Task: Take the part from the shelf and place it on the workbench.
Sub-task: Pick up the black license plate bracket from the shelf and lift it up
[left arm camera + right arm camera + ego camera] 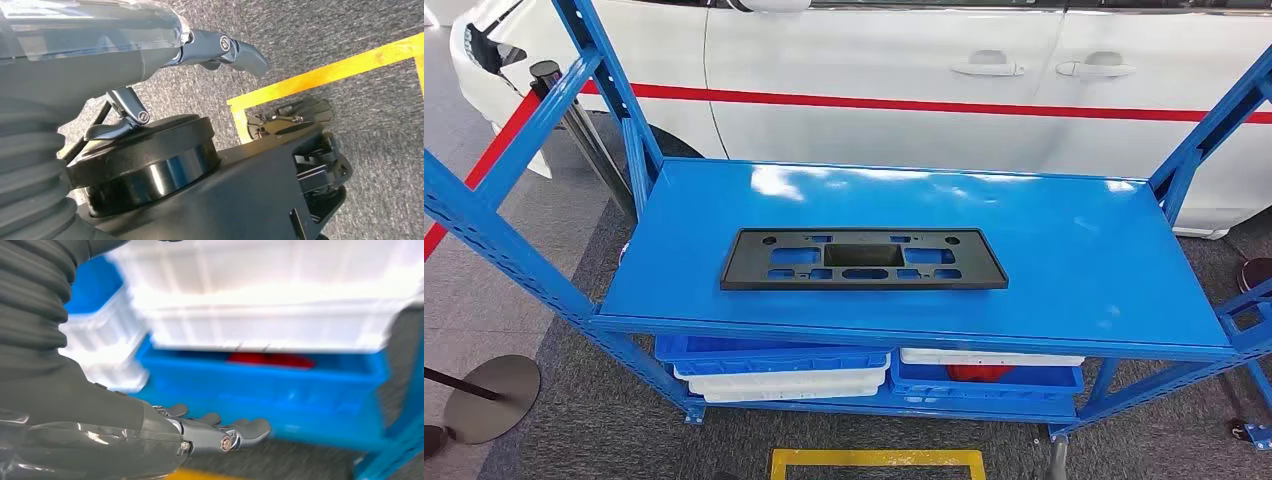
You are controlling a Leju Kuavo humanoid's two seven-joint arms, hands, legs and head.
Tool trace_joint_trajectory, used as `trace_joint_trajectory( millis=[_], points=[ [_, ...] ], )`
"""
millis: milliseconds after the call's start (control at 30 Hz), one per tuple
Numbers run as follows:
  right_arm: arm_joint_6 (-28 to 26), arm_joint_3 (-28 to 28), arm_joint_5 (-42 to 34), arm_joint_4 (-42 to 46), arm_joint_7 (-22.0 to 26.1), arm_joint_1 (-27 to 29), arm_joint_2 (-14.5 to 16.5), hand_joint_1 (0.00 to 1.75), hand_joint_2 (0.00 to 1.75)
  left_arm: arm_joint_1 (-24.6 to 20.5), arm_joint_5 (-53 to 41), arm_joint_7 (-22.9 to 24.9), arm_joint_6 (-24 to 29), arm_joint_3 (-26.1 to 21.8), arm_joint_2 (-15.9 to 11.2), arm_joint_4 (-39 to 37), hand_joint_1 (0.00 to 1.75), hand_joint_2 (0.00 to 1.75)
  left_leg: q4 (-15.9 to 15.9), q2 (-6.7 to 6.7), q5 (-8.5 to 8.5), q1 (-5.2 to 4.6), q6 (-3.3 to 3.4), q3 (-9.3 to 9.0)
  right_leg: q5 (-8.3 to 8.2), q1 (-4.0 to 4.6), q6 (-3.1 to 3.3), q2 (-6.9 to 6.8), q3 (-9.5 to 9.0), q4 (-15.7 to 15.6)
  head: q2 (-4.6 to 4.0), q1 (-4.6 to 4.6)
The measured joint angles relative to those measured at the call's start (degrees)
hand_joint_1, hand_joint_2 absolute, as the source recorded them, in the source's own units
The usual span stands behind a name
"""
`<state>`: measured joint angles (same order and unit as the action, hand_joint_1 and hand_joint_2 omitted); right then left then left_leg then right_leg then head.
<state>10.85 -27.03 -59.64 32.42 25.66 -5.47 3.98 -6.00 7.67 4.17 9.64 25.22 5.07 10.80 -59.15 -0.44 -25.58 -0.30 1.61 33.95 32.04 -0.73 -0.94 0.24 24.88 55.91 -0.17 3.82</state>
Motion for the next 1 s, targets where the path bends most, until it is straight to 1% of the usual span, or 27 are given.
trace_joint_trajectory(
  millis=[67,167,267,367,500,633,733,867,1000],
  points=[
    [0.42,-1.43,0.31,2.81,-0.22,0.42,0.67,0.0,1.75,0.01,0.01,0.07,0.0,0.0,0.0,-0.02,0.0,1.75,0.0,-0.01,0.0,-0.01,0.0,0.0,0.0,0.0,-0.01,-0.02,0.0,0.0,0.0,0.0],
    [0.16,-6.58,2.56,12.99,-0.63,1.46,3.43,0.0,1.75,0.07,0.13,0.32,0.0,0.0,-0.01,-0.2,0.0,1.75,0.0,-0.03,0.02,-0.02,0.01,0.0,-0.01,0.0,-0.01,-0.07,0.0,0.0,0.0,0.0],
    [-3.34,-10.84,5.35,24.17,-0.06,2.36,6.42,0.0,1.75,0.23,0.31,0.37,0.0,0.0,-0.02,-0.38,0.0,1.75,0.0,-0.06,0.04,-0.02,0.02,0.0,-0.01,0.0,-0.01,-0.14,0.0,0.0,0.0,0.0],
    [-6.38,-12.66,7.2,33.91,0.63,3.49,8.95,0.0,1.75,0.39,0.33,0.37,0.0,0.0,-0.02,-0.44,0.0,1.75,0.01,-0.05,0.04,-0.02,0.01,0.0,0.0,0.0,-0.01,-0.13,0.01,0.0,0.0,0.0],
    [-9.3,-13.38,8.95,44.13,2.7,4.84,11.41,0.0,1.75,0.47,0.33,0.37,-0.01,0.0,-0.02,-0.48,0.0,1.75,0.01,-0.05,0.04,-0.01,0.01,0.0,0.0,-0.01,-0.01,-0.14,0.01,0.0,0.0,0.0],
    [-11.8,-13.34,9.11,52.1,6.39,6.68,11.94,0.0,1.75,0.54,0.35,0.38,-0.19,0.0,-0.02,-0.62,0.0,1.75,0.01,-0.06,0.04,-0.03,0.02,0.0,0.0,-0.02,-0.01,-0.15,0.0,0.0,0.0,0.0],
    [-13.33,-12.33,9.1,58.37,9.02,8.62,12.15,0.0,1.75,0.58,0.33,0.41,-0.46,0.01,-0.03,-0.76,0.0,1.75,0.01,-0.06,0.04,-0.04,0.02,0.01,0.0,-0.02,-0.01,-0.14,0.0,0.0,0.0,0.0],
    [-13.71,-10.22,8.28,64.35,10.1,10.76,12.36,0.0,1.75,0.62,0.2,0.42,-0.68,0.04,-0.04,-0.87,0.0,1.75,0.01,-0.06,0.04,-0.03,0.02,0.0,0.0,-0.02,-0.02,-0.15,0.0,0.0,0.0,0.0],
    [-13.54,-8.82,7.91,67.64,10.53,11.84,12.52,0.0,1.75,0.63,0.1,0.42,-0.81,0.08,-0.05,-0.87,0.0,1.75,0.01,-0.06,0.05,-0.03,0.02,-0.02,0.0,-0.01,-0.02,-0.15,-0.01,0.0,0.0,0.0]
  ],
)
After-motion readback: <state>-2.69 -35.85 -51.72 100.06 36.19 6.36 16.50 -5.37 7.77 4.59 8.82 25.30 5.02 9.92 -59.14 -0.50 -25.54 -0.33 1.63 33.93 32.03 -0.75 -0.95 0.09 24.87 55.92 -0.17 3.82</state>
